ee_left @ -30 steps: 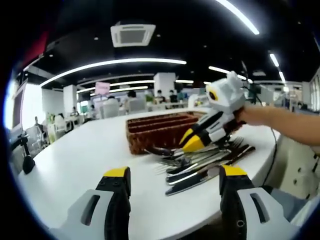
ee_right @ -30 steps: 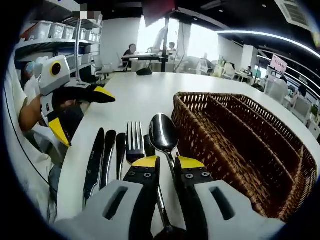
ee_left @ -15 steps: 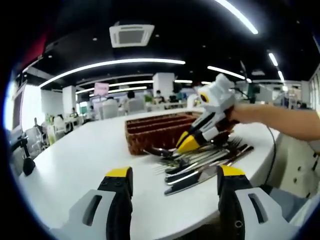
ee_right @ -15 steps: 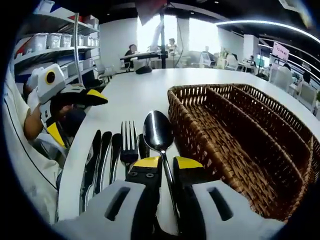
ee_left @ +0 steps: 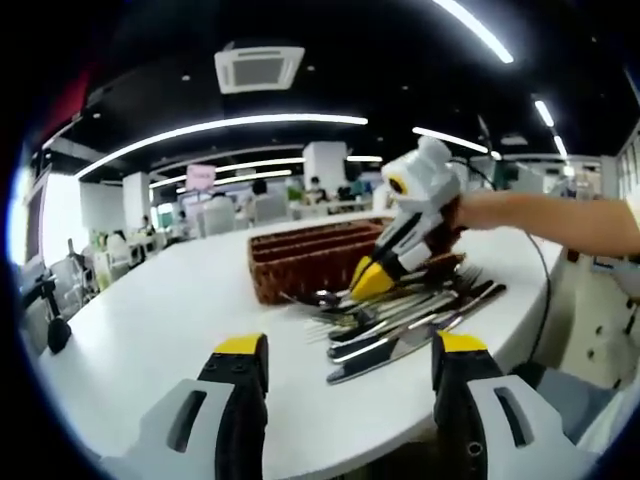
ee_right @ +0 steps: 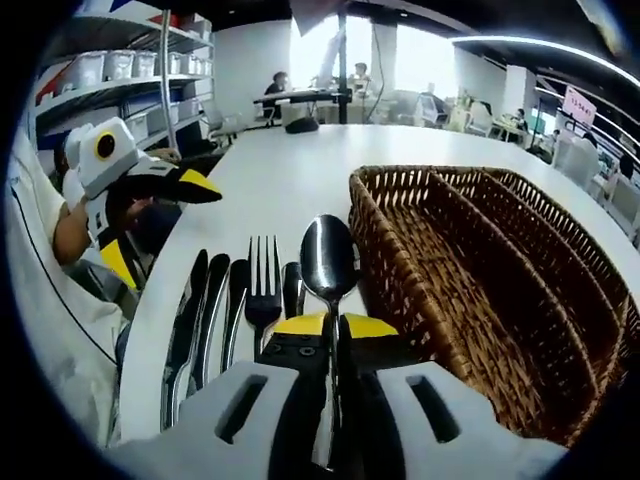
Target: Arrange the knives, forks, and spoons in their matching storage slots by inserting each utensil handle-first until every utensil is classified and aligned in the correct compartment
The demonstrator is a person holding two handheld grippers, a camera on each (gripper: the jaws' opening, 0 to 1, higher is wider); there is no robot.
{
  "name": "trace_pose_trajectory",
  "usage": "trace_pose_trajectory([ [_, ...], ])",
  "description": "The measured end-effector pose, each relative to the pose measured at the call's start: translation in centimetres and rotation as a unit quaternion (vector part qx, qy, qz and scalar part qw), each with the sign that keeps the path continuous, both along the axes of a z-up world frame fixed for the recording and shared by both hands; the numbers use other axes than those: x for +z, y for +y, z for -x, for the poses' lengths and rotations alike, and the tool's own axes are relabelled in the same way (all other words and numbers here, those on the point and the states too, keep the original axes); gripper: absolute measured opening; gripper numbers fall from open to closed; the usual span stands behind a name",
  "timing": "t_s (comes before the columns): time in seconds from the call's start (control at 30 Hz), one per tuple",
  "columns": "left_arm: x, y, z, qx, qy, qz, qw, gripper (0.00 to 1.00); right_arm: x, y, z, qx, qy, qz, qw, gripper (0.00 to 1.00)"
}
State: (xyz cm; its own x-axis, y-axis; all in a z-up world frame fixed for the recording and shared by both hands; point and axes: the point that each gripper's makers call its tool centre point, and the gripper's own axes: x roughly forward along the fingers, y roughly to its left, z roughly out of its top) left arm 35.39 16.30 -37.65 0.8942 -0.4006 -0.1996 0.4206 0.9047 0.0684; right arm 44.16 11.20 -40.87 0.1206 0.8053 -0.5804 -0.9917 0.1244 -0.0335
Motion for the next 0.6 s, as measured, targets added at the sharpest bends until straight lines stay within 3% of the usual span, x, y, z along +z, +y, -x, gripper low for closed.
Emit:
trace_pose_trajectory([
  [0.07,-0.2,0.0,0.1,-0.001,0.003,-0.003,1.0,0.66,0.0,0.0,0.1,0.006,-0.001,0.001,1.0,0.03],
  [0.37,0.1,0.0,0.3,-0.004,-0.001,-0.004,1.0,0.65,0.1,-0.1,1.0,0.037,-0.065,0.038,0.9964,0.03],
  [0.43,0.2,0.0,0.3,-0.004,-0.002,-0.005,1.0,0.65,0.1,0.0,0.5,0.038,-0.076,0.042,0.9955,0.03],
  [0.5,0.3,-0.1,0.2,-0.006,-0.003,-0.005,1.0,0.65,0.3,-0.1,-0.8,0.039,-0.111,0.052,0.9917,0.03],
  [0.6,0.2,-0.2,0.3,-0.009,-0.004,-0.007,0.9999,0.65,0.4,-0.2,-0.8,0.044,-0.1,0.051,0.9927,0.03],
])
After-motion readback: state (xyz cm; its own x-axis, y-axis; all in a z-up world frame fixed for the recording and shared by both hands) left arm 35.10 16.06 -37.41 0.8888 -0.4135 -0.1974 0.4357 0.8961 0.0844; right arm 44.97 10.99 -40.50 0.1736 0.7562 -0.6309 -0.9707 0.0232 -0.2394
